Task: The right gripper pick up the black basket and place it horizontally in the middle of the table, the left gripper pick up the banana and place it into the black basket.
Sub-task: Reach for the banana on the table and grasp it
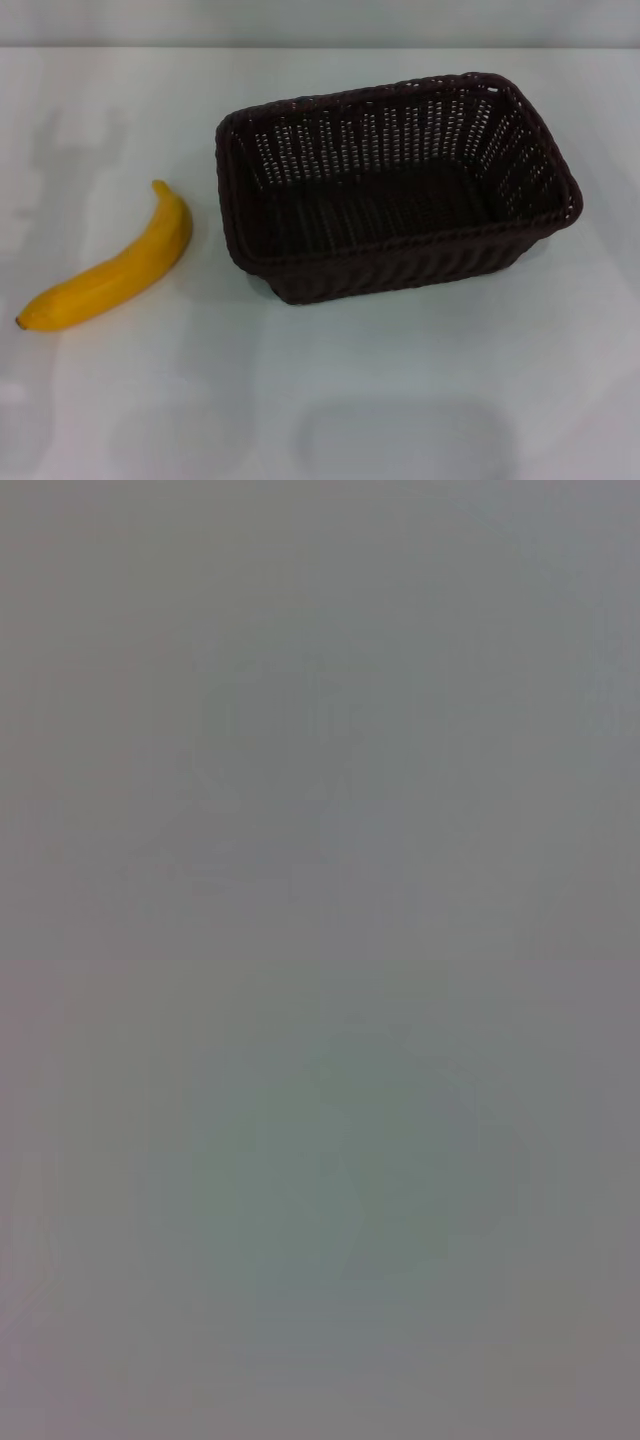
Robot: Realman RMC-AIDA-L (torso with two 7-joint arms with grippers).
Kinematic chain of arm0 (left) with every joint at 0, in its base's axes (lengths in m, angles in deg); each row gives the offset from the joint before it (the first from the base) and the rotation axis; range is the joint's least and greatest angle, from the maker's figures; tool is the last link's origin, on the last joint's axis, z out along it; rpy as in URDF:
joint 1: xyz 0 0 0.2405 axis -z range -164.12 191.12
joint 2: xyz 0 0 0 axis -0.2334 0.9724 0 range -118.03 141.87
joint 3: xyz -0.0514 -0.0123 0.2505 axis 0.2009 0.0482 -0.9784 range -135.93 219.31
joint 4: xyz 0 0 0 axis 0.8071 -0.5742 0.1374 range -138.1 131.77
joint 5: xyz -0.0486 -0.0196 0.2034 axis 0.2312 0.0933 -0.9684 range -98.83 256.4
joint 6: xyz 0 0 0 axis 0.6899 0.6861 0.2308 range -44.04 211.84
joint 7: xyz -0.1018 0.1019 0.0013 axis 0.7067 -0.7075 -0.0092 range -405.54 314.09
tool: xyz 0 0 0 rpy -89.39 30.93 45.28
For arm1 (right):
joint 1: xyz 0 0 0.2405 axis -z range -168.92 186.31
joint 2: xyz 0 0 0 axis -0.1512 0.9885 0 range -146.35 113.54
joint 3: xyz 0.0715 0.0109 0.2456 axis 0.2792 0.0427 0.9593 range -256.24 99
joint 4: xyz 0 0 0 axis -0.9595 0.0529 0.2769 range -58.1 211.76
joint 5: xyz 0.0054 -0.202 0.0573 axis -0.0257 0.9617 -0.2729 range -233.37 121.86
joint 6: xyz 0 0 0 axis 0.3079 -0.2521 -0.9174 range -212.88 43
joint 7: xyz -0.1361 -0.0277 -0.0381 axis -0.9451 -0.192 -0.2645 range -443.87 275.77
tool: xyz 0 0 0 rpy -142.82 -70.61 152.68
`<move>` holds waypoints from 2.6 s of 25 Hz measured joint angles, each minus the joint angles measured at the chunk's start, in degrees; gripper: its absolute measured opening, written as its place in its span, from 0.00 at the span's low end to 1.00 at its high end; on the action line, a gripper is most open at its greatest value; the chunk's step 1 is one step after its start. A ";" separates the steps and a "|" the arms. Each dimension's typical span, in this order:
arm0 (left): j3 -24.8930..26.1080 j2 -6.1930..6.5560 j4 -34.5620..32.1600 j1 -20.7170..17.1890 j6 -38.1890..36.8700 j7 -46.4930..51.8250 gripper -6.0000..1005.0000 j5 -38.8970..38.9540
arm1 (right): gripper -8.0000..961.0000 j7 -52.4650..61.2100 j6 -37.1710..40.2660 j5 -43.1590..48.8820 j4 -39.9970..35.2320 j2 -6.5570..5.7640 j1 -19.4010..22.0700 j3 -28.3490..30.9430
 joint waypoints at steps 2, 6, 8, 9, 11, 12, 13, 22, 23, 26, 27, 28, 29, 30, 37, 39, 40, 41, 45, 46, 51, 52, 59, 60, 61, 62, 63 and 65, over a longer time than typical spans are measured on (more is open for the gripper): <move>1.26 0.01 -2.99 -0.34 6.14 0.18 0.89 -2.62 | 0.88 -0.03 0.14 -0.02 0.04 -0.01 0.05 0.00; 3.79 0.61 -14.19 -1.00 27.65 0.13 0.89 -6.85 | 0.88 -0.09 0.25 0.43 0.10 -0.07 0.04 -0.05; 3.93 1.12 -17.49 -1.04 34.41 -0.07 0.89 -7.14 | 0.88 -0.12 0.07 1.02 0.12 -0.12 -0.12 -0.04; 4.11 1.35 -19.41 -0.99 38.27 -0.21 0.89 -7.31 | 0.88 -0.14 -0.02 1.41 0.13 -0.13 -0.22 -0.02; 4.66 1.55 -22.95 -0.78 46.26 -0.66 0.89 -7.60 | 0.88 -0.26 -0.11 1.99 0.15 -0.16 -0.40 0.01; 5.26 1.55 -25.20 -0.57 51.95 -1.38 0.89 -7.61 | 0.88 -0.34 -0.14 2.07 0.15 -0.18 -0.45 0.02; 5.83 1.46 -27.07 -0.36 56.26 -2.06 0.89 -7.54 | 0.88 -0.46 -0.16 2.08 0.16 -0.21 -0.53 0.03; 13.84 -0.54 -38.05 5.46 97.13 -6.77 0.89 -4.87 | 0.88 -0.73 0.29 2.63 0.15 -0.78 -1.76 -0.04; 14.45 -0.54 -38.23 5.80 99.36 -6.84 0.89 -4.36 | 0.88 -0.74 0.31 2.93 0.16 -0.78 -1.89 -0.06; 15.38 -0.55 -38.94 6.11 102.98 -7.13 0.89 -3.47 | 0.88 -0.75 0.33 3.96 0.18 -0.83 -2.39 -0.06; 15.48 -0.56 -39.31 6.15 104.04 -7.52 0.89 -2.97 | 0.88 -0.75 0.33 4.07 0.18 -0.85 -2.46 -0.06; 15.59 -0.59 -40.19 6.39 106.92 -9.27 0.89 -1.33 | 0.88 -0.75 0.32 4.13 0.20 -0.85 -2.57 -0.05; 15.61 -0.59 -40.36 6.80 108.65 -10.18 0.89 -0.70 | 0.88 -0.75 0.33 4.13 0.20 -0.85 -2.68 -0.05; 15.62 -0.60 -40.48 7.18 110.12 -10.79 0.89 -0.20 | 0.88 -0.75 0.33 4.13 0.20 -0.86 -2.80 -0.05; 15.67 -0.68 -39.61 10.32 118.62 -12.87 0.89 0.14 | 0.88 -0.76 1.47 4.17 -0.09 -0.73 -3.04 -0.05; 15.48 -0.71 -39.18 10.41 118.92 -12.99 0.89 0.19 | 0.88 -0.76 1.58 4.21 0.36 -0.72 -3.19 -0.06; 15.43 -0.70 -39.09 10.32 118.97 -13.07 0.89 0.22 | 0.88 -0.76 1.59 4.21 0.70 -0.67 -3.30 -0.09; 15.41 -0.71 -39.01 10.22 119.00 -13.12 0.89 0.22 | 0.88 -0.76 1.60 4.22 0.94 -0.62 -3.38 -0.11; 15.35 -0.70 -38.31 9.88 118.94 -13.23 0.89 0.28 | 0.88 -0.75 1.64 4.22 1.28 -0.38 -3.45 -0.19; 15.28 -0.71 -37.81 9.84 118.69 -13.24 0.89 0.32 | 0.88 -0.75 1.64 4.22 1.39 -0.35 -3.42 -0.34; 14.08 -0.76 -33.77 9.56 116.30 -13.33 0.89 0.50 | 0.88 -0.57 1.79 4.22 1.62 -0.11 -2.94 -1.43; 13.90 -0.77 -32.59 9.32 115.22 -13.44 0.88 0.71 | 0.88 -0.53 1.93 4.22 1.63 -0.03 -2.85 -1.48; 13.71 -0.78 -27.71 8.60 110.65 -15.03 0.88 3.53 | 0.88 -0.39 2.87 4.10 1.39 0.16 -2.13 -2.24; 13.72 -0.78 -27.02 8.58 110.12 -15.08 0.88 3.58 | 0.88 -0.38 3.04 4.08 1.48 0.18 -2.13 -2.25; 13.72 -0.78 -26.52 8.62 109.91 -15.09 0.88 3.61 | 0.88 -0.38 3.17 4.09 1.55 0.19 -2.12 -2.25; 13.72 -0.78 -26.00 8.70 109.73 -15.12 0.88 3.65 | 0.88 -0.37 3.26 4.09 1.63 0.19 -2.12 -2.25; 13.72 -0.78 -25.46 8.81 109.62 -15.16 0.88 3.71 | 0.88 -0.36 3.29 4.10 1.69 0.19 -2.12 -2.25; 13.71 -0.78 -24.49 8.96 109.05 -15.31 0.88 3.76 | 0.88 -0.35 3.30 4.14 1.73 0.19 -2.15 -2.25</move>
